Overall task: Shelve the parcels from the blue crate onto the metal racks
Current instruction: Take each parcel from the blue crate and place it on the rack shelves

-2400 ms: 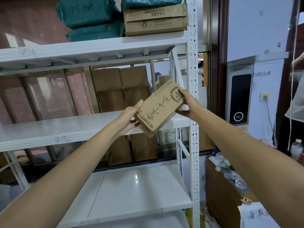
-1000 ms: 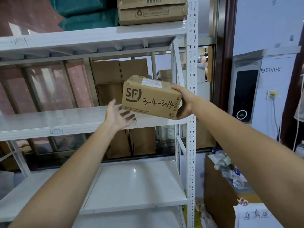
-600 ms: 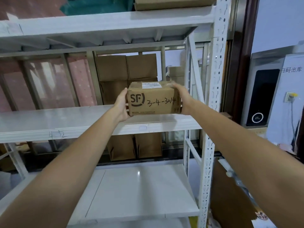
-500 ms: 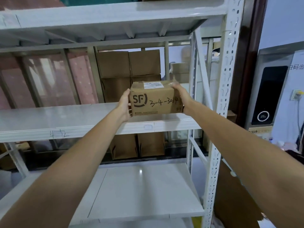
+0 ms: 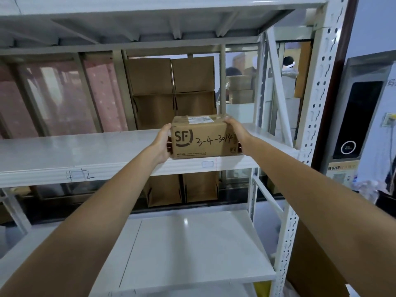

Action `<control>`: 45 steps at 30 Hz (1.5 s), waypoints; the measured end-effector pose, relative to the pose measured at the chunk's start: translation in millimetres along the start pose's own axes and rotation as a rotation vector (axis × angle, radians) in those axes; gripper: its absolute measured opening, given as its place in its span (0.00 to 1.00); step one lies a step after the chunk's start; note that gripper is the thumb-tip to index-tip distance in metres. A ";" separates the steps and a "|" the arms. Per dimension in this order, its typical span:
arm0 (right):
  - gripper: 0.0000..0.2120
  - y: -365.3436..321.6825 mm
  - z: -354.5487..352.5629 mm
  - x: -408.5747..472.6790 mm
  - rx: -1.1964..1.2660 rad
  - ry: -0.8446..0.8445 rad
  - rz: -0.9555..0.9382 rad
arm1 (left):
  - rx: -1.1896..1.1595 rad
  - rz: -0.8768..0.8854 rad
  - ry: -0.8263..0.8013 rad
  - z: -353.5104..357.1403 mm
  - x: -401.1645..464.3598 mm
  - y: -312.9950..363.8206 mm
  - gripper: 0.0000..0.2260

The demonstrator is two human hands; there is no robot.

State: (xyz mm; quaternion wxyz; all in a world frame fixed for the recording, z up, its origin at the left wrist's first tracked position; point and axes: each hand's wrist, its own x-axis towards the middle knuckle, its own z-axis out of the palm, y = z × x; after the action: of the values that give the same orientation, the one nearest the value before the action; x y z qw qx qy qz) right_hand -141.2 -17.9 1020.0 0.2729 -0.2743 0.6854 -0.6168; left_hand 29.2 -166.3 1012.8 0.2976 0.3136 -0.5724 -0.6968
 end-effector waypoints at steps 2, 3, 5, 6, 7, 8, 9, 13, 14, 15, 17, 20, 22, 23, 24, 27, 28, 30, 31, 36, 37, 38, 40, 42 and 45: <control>0.21 0.9 0.9 -0.4 -0.006 0.010 0.002 | -0.005 -0.006 -0.014 -2.1 0.8 -1.0 0.23; 0.21 1.2 1.0 -1.3 -0.006 0.012 0.001 | -0.003 -0.012 -0.015 -2.6 1.0 -0.4 0.23; 0.21 1.6 0.2 -1.5 0.010 0.009 0.002 | -0.003 -0.018 -0.011 -3.2 -0.5 1.7 0.23; 0.21 1.4 -1.3 -0.5 0.018 0.011 -0.006 | 0.002 -0.017 -0.009 -3.6 -1.7 2.9 0.23; 0.21 0.7 -3.5 -1.5 0.021 0.023 -0.019 | 0.004 -0.013 -0.003 -3.8 -2.5 3.6 0.23; 0.22 1.1 -7.5 -1.0 0.023 0.048 -0.035 | -0.008 -0.006 0.012 -4.5 -2.6 4.3 0.23; 0.23 1.0 -11.5 -3.3 0.022 0.088 -0.053 | -0.019 0.004 0.034 -5.2 -3.0 4.8 0.24; 0.36 7.9 -29.8 -15.5 0.019 0.230 -0.068 | -0.002 0.058 0.176 -7.5 -12.4 3.3 0.30; 0.34 12.3 -35.0 -18.8 0.027 0.256 -0.086 | 0.023 0.092 0.223 -7.6 -16.2 0.8 0.28; 0.32 17.6 -40.0 -23.7 0.039 0.281 -0.104 | 0.058 0.141 0.291 -7.6 -20.7 -3.4 0.25; 0.27 31.4 -50.9 -33.8 0.052 0.333 -0.148 | 0.141 0.266 0.474 -7.0 -29.4 -16.1 0.14; 0.21 60.1 -66.2 -52.3 0.035 0.354 -0.192 | 0.189 0.383 0.643 2.9 -49.0 -46.2 0.05; 0.18 81.8 -77.4 -64.6 0.030 0.337 -0.187 | 0.183 0.391 0.693 17.9 -63.2 -69.9 0.06; 0.18 93.6 -83.1 -70.2 0.021 0.330 -0.179 | 0.179 0.385 0.701 26.8 -70.0 -82.6 0.08; 0.18 105.6 -89.0 -76.0 0.006 0.319 -0.165 | 0.179 0.374 0.699 34.6 -74.5 -97.0 0.09; 0.19 145.0 -107.7 -87.3 -0.058 0.239 -0.102 | 0.212 0.280 0.633 58.3 -86.1 -146.1 0.05; 0.19 158.5 -113.9 -91.7 -0.091 0.199 -0.071 | 0.227 0.244 0.603 65.9 -88.8 -163.5 0.05; 0.17 188.2 -125.4 -99.0 -0.152 0.124 -0.020 | 0.278 0.171 0.543 81.6 -92.6 -196.9 0.07; 0.16 204.2 -130.0 -102.0 -0.176 0.097 -0.002 | 0.300 0.128 0.504 88.7 -93.1 -212.2 0.08; 0.19 300.9 -142.1 -108.3 -0.294 0.016 0.134 | 0.540 -0.077 0.218 113.6 -84.2 -300.7 0.09; 0.19 325.4 -143.1 -107.0 -0.316 0.006 0.165 | 0.598 -0.098 0.155 117.4 -83.4 -322.3 0.08; 0.20 348.8 -143.4 -108.0 -0.336 -0.012 0.186 | 0.644 -0.108 0.099 120.1 -82.3 -346.6 0.07; 0.20 401.9 -143.1 -107.5 -0.373 -0.037 0.229 | 0.722 -0.122 0.023 122.5 -77.0 -403.1 0.06; 0.21 465.1 -139.2 -104.1 -0.402 -0.037 0.278 | 0.784 -0.147 -0.037 118.9 -73.7 -472.4 0.06; 0.20 573.1 -131.4 -102.7 -0.450 -0.061 0.346 | 0.813 -0.223 -0.106 106.1 -67.1 -589.6 0.11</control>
State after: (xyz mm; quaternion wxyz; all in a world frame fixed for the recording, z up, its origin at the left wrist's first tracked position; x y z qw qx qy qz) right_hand -185.5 197.5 465.1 0.3268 -0.2252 0.8334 -0.3847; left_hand -44.2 49.3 454.6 0.0428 0.4293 -0.7777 -0.4572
